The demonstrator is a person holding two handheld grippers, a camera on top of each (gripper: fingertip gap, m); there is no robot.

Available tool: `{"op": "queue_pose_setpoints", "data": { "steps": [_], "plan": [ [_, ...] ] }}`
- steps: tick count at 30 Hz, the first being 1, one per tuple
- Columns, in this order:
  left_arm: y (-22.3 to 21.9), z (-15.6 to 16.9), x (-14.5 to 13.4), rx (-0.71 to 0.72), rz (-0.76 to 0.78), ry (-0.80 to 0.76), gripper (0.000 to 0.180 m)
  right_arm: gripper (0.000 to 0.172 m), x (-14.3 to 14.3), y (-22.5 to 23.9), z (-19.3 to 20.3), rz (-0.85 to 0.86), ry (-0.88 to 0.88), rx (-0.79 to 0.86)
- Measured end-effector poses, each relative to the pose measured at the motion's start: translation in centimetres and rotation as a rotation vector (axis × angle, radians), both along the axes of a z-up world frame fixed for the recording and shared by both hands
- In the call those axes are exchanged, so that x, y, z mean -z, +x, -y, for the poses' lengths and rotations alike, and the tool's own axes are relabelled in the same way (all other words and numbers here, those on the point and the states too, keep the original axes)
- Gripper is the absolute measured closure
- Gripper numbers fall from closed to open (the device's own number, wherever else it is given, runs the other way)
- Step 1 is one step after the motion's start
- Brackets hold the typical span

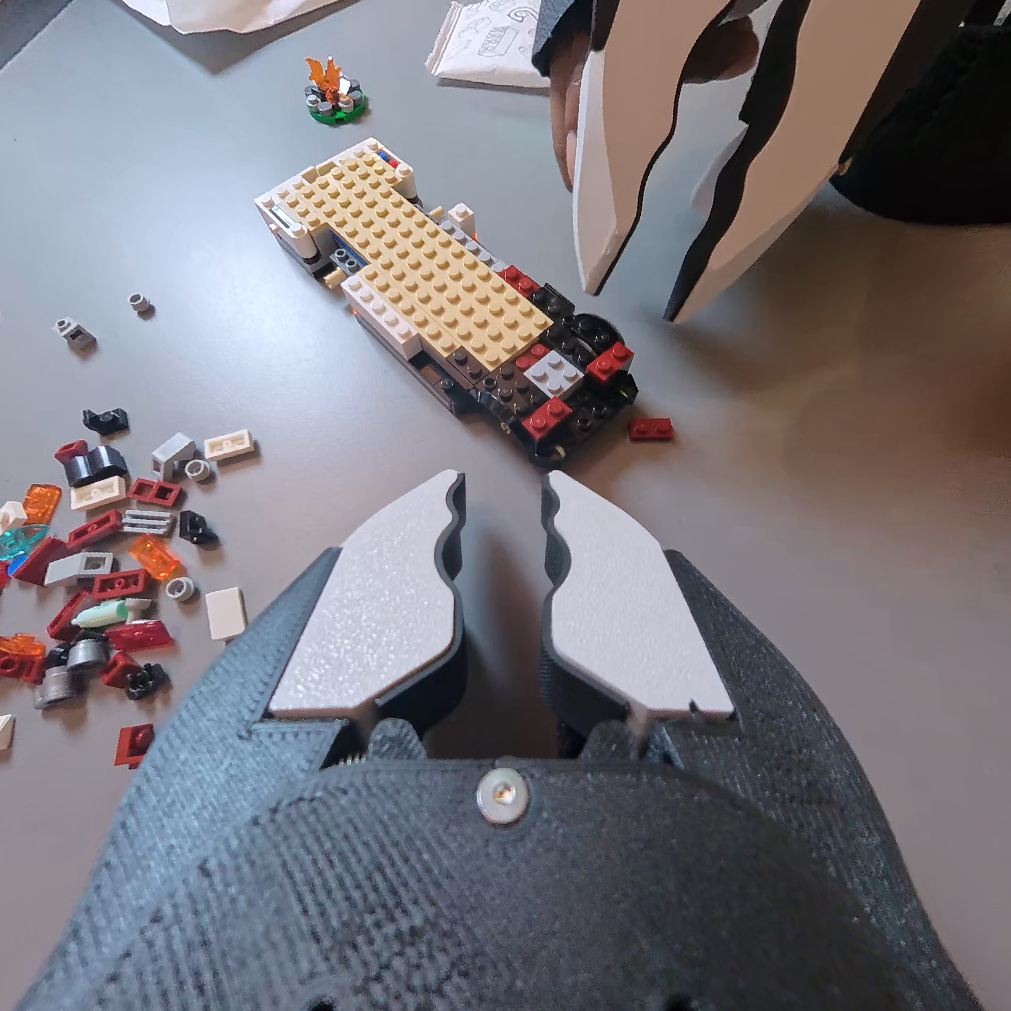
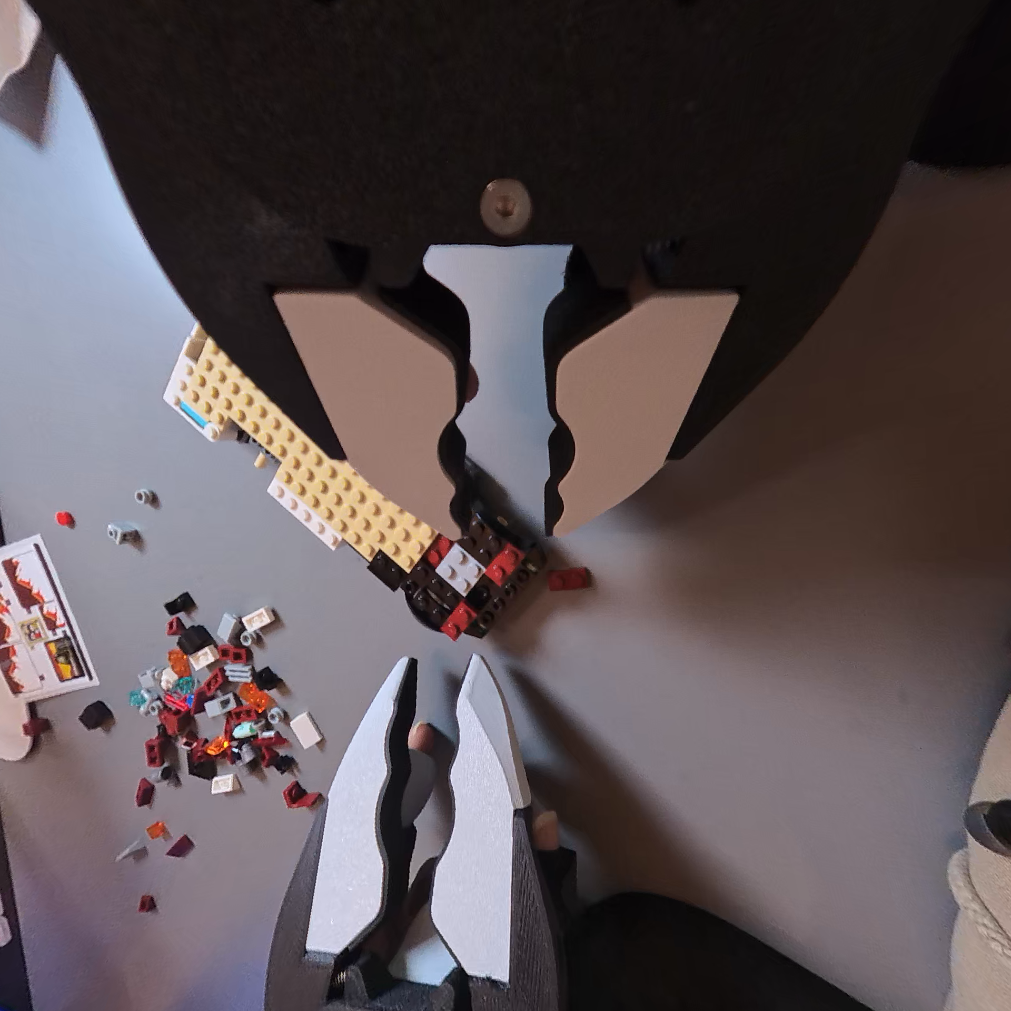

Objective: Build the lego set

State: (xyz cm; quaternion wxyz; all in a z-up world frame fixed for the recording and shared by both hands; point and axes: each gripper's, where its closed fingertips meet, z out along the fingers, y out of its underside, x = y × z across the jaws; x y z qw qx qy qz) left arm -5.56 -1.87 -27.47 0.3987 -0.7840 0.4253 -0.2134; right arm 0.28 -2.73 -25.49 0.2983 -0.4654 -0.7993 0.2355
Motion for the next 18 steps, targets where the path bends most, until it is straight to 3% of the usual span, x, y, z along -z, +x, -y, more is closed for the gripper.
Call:
{"op": "queue_pose_setpoints", "data": {
  "steps": [7,9,18],
  "plan": [
    [0.5,0.6,0.1,0.046,-0.013,0.013,0.151,0.143,1.2,-1.0,0.2,0.064,0.136,-0.024],
    [0.6,0.7,0.2,0.052,-0.022,0.02,0.152,0.151,1.4,-1.0,-0.1,0.076,0.18,-0.018],
    [0.3,0.4,0.0,0.033,0.005,0.0,0.155,0.156,0.9,-2.2,-0.4,0.03,0.078,0.081]
  ]
}}
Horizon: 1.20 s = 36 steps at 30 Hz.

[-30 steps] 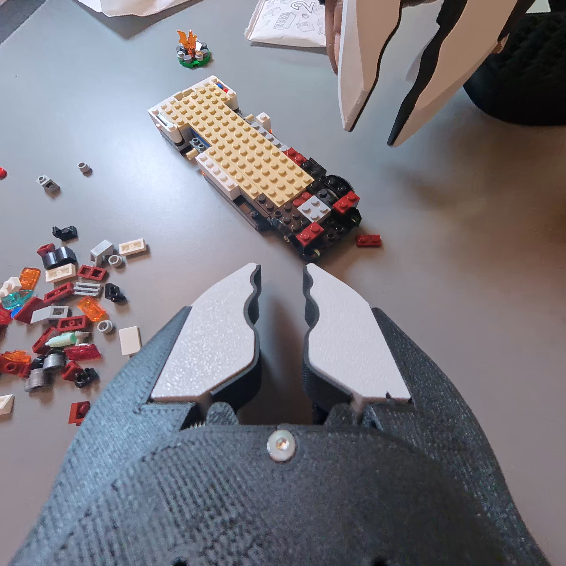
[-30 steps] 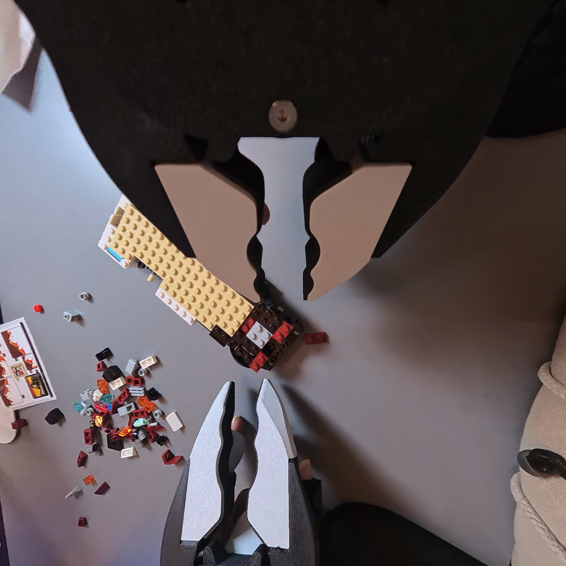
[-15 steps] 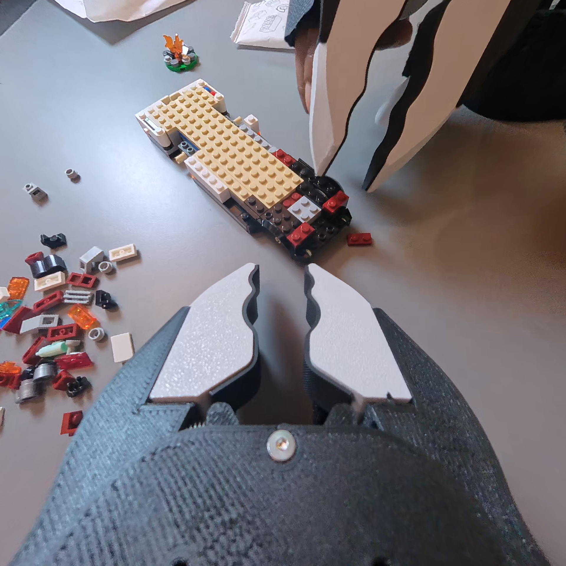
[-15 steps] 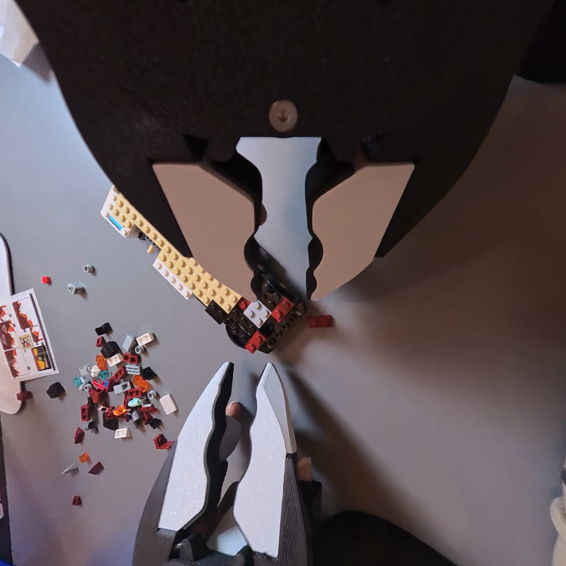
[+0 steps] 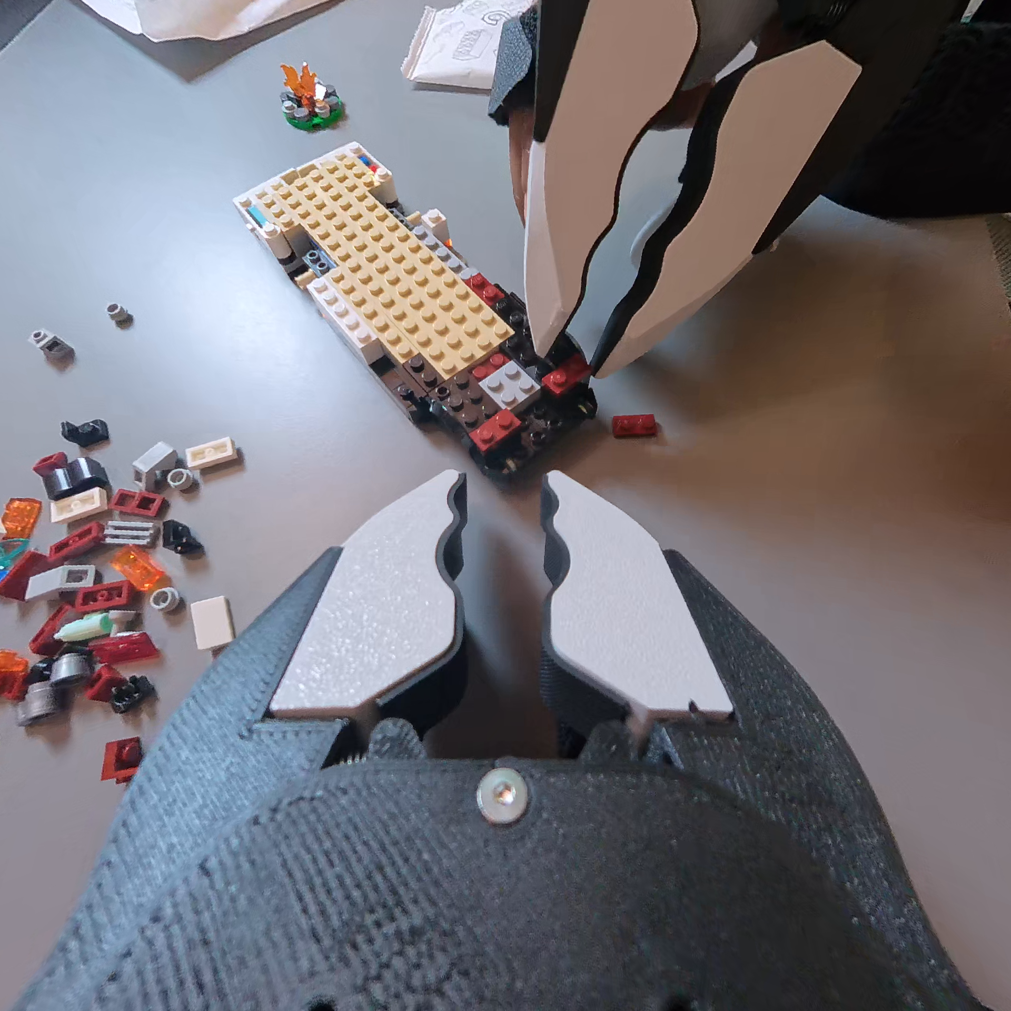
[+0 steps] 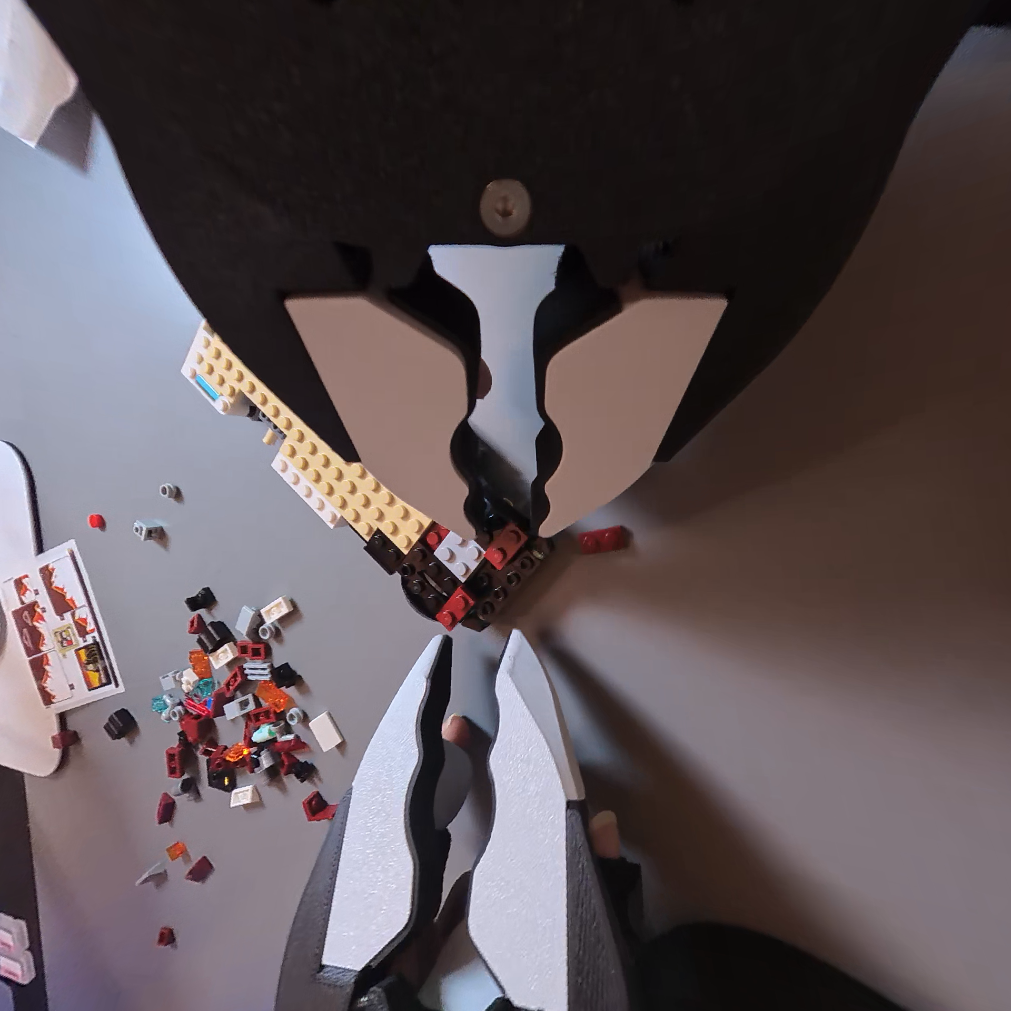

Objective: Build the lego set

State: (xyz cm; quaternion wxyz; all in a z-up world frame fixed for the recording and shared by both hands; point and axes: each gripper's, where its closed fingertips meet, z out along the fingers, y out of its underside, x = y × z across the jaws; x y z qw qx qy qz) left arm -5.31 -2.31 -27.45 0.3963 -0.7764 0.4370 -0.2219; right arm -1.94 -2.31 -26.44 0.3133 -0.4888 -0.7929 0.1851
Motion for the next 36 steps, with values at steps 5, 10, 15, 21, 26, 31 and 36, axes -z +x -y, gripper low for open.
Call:
{"op": "queue_pose_setpoints", "data": {
  "steps": [5,10,15,21,26,31,36],
  "plan": [
    [-0.4,-0.4,0.1,-0.022,-0.029,0.021,0.156,0.158,-0.4,-1.1,-0.2,-0.017,0.021,0.026],
    [-0.7,-0.6,0.1,-0.037,-0.024,0.02,0.156,0.158,0.3,-1.4,-0.5,-0.017,0.055,0.05],
    [-0.8,-0.7,0.1,-0.039,-0.028,0.028,0.156,0.157,0.2,-1.4,-0.5,-0.029,0.057,0.058],
    [-1.2,-1.4,-0.4,-0.075,0.001,0.042,0.156,0.157,-0.3,-1.9,-0.8,-0.099,0.019,0.08],
    [-2.0,-2.3,-1.7,-0.131,0.069,0.074,0.16,0.156,-0.5,-2.3,-1.4,-0.166,-0.023,0.105],
    [-3.0,-3.3,-2.6,-0.188,0.133,0.091,0.161,0.156,-0.8,-2.5,-2.1,-0.247,-0.085,0.132],
    [-4.3,-4.4,-3.8,-0.259,0.207,0.126,0.164,0.155,-3.1,-2.5,-1.8,-0.417,-0.237,0.11]
  ]
}}
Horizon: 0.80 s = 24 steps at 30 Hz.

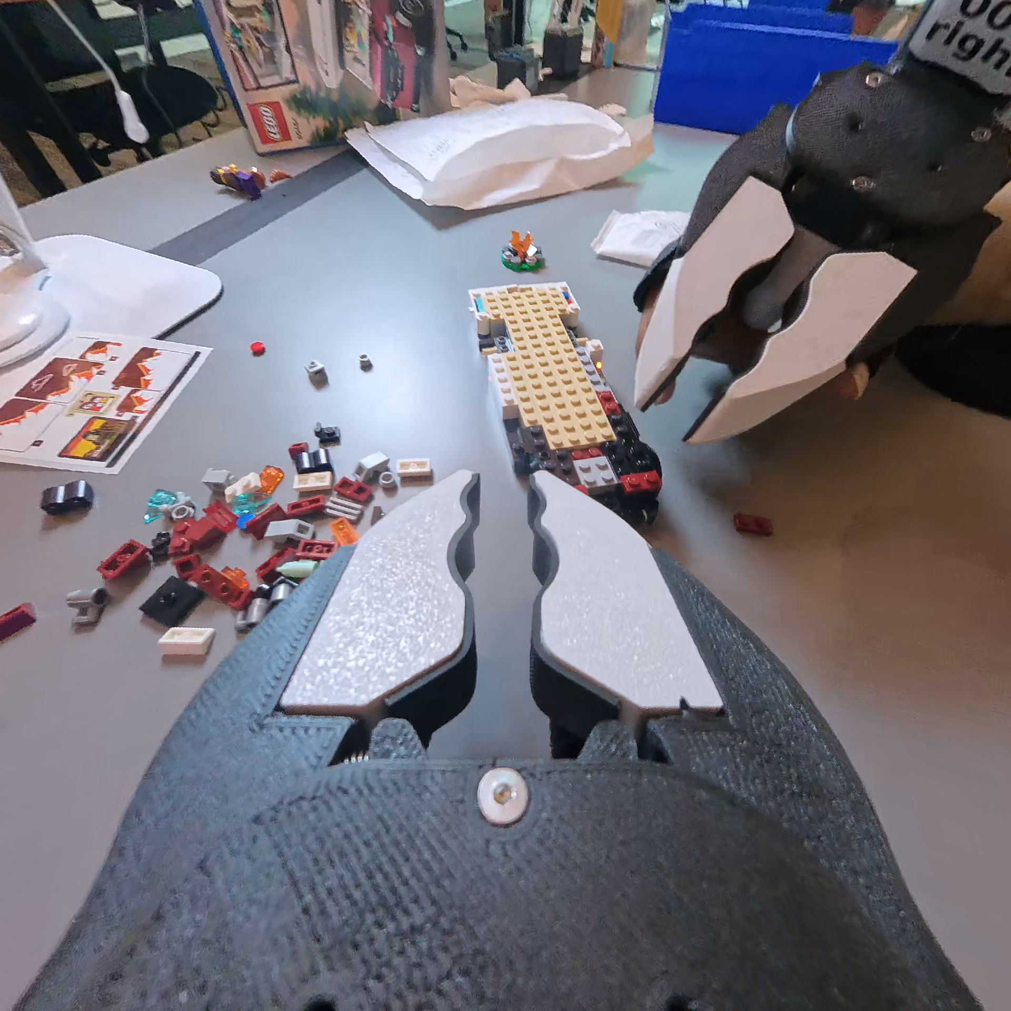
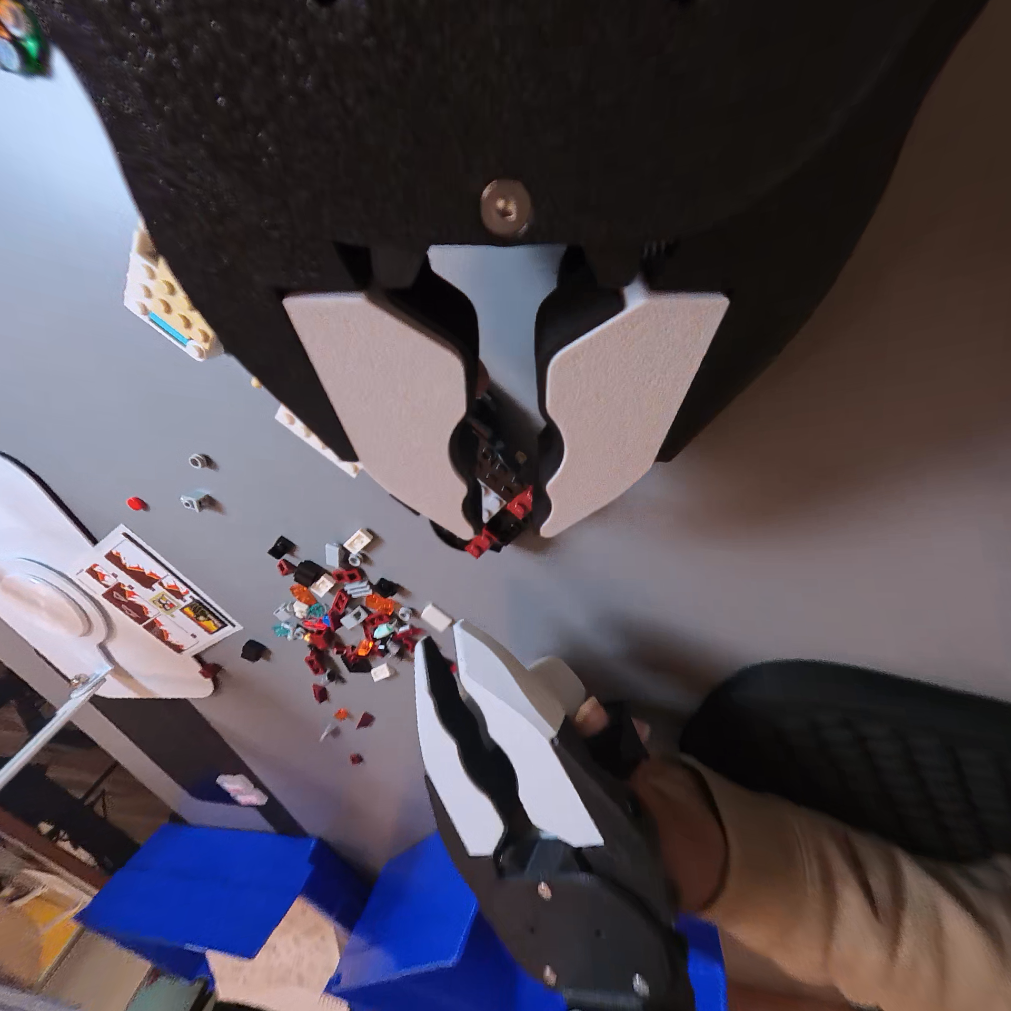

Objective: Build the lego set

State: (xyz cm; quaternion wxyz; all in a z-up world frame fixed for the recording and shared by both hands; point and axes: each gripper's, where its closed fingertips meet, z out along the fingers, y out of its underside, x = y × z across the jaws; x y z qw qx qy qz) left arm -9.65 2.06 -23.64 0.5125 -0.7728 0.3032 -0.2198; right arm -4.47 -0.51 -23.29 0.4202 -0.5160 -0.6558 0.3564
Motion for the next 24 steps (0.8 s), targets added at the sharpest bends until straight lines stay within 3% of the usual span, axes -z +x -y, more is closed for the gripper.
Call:
{"op": "queue_pose_setpoints", "data": {
  "steps": [3,7,11,14,16,19,21,24],
  "plan": [
    [-0.9,-0.6,-1.0,-0.047,0.07,0.021,0.168,0.149,-1.7,-0.1,-1.3,-0.092,-0.007,0.056],
    [-2.5,-1.5,-2.2,-0.117,0.159,0.039,0.171,0.14,-5.2,-1.6,-6.3,-0.129,0.154,0.21],
    [-3.0,-1.7,-2.1,-0.135,0.192,0.024,0.171,0.136,-11.1,-6.8,-12.1,-0.201,0.314,0.303],
    [-2.8,-1.5,-2.3,-0.131,0.181,0.042,0.171,0.137,-13.2,-11.8,-17.4,-0.174,0.432,0.352],
    [-2.7,-1.4,-2.3,-0.13,0.155,0.06,0.172,0.139,-13.4,-14.3,-21.4,-0.131,0.372,0.445],
    [-2.7,-1.4,-2.5,-0.131,0.137,0.082,0.173,0.142,-13.6,-16.1,-25.2,-0.167,0.142,0.591],
    [-2.7,-1.4,-2.5,-0.131,0.13,0.087,0.173,0.143,-13.2,-16.8,-26.1,-0.195,0.001,0.629],
    [-2.6,-1.3,-2.4,-0.124,0.128,0.084,0.174,0.147,-13.6,-18.1,-26.4,-0.242,-0.054,0.616]
  ]
}}
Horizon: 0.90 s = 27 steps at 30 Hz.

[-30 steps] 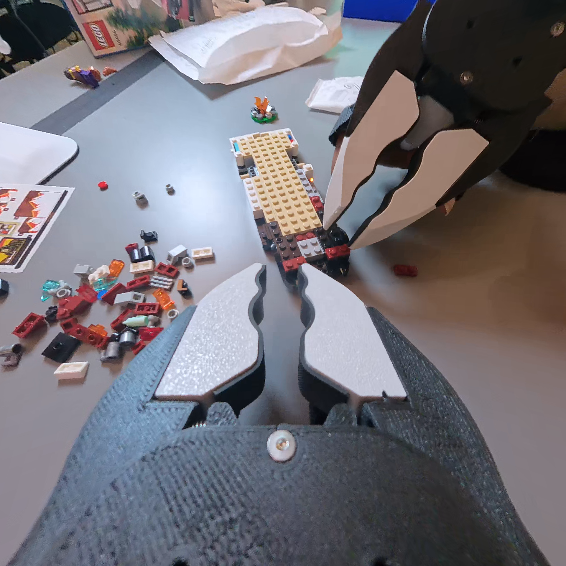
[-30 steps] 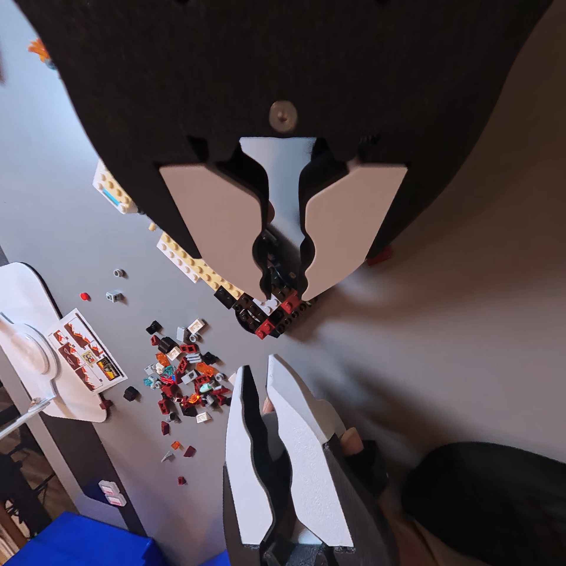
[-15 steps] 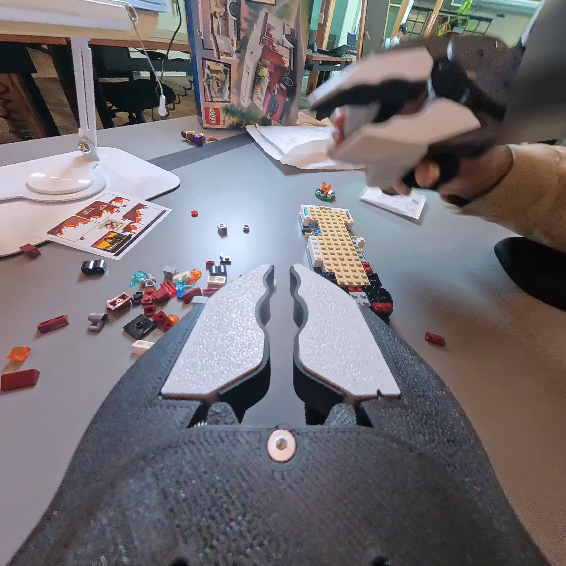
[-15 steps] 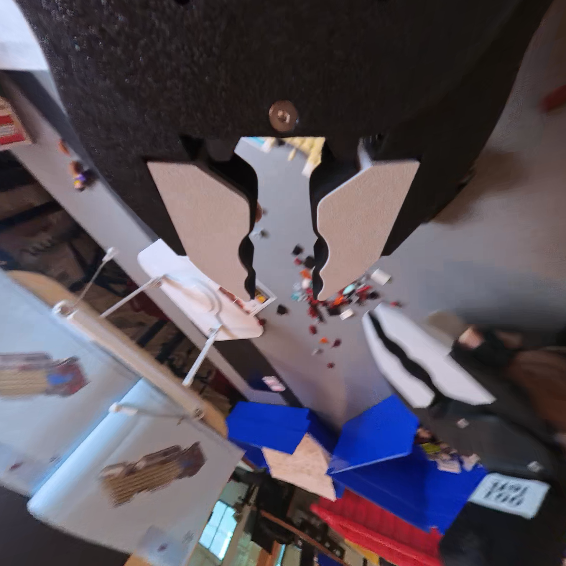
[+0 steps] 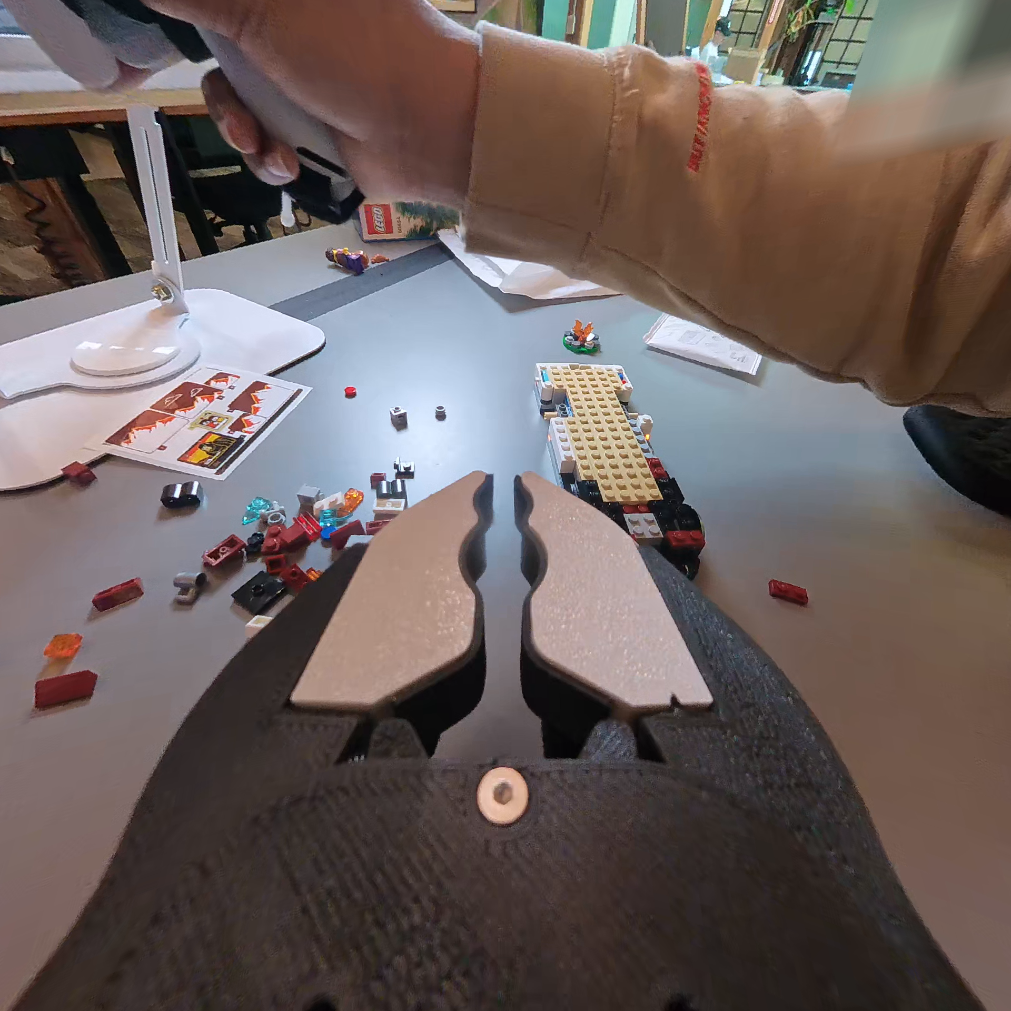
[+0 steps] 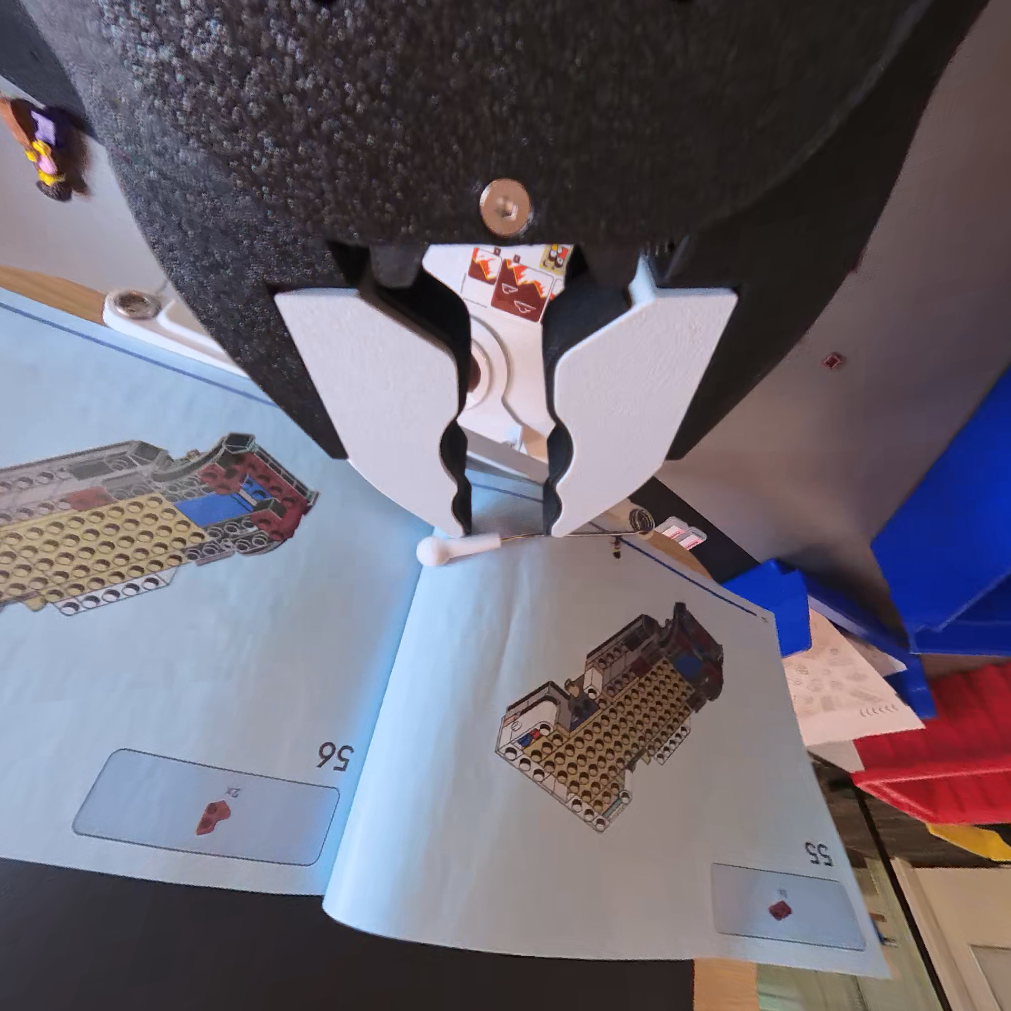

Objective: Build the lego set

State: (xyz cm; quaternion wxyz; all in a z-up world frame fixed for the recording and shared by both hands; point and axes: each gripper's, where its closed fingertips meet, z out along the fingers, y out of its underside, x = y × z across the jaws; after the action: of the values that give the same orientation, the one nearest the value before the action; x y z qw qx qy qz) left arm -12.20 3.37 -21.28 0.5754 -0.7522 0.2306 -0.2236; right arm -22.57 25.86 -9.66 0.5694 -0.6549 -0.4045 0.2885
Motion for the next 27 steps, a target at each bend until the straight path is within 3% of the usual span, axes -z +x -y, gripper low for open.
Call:
{"op": "queue_pose_setpoints", "data": {
  "steps": [3,10,13,17,21,24,27],
  "plan": [
    [0.0,0.0,-0.1,0.0,-0.007,0.007,0.174,0.161,-1.0,-1.5,0.9,-0.001,0.069,-0.042],
    [-0.1,-0.1,0.0,-0.006,-0.016,0.01,0.174,0.165,-1.4,-5.0,2.0,0.116,0.279,-0.024],
    [-1.9,-1.2,-1.1,-0.083,-0.014,0.059,0.173,0.163,-1.3,-4.9,2.0,0.147,0.354,0.008],
    [-4.9,-2.9,-3.4,-0.169,0.062,0.077,0.163,0.154,-1.6,-3.4,2.4,0.096,0.344,-0.056],
    [-6.8,-3.7,-4.9,-0.218,0.105,0.099,0.163,0.149,-3.0,1.5,-1.3,0.066,0.364,0.075],
    [-7.0,-4.3,-5.0,-0.236,0.084,0.108,0.164,0.117,-2.4,4.1,-5.2,0.169,0.356,0.184],
    [-6.8,-5.3,-5.8,-0.248,0.04,0.133,0.163,0.111,-1.9,5.2,-6.6,0.24,0.438,0.236]
  ]
}}
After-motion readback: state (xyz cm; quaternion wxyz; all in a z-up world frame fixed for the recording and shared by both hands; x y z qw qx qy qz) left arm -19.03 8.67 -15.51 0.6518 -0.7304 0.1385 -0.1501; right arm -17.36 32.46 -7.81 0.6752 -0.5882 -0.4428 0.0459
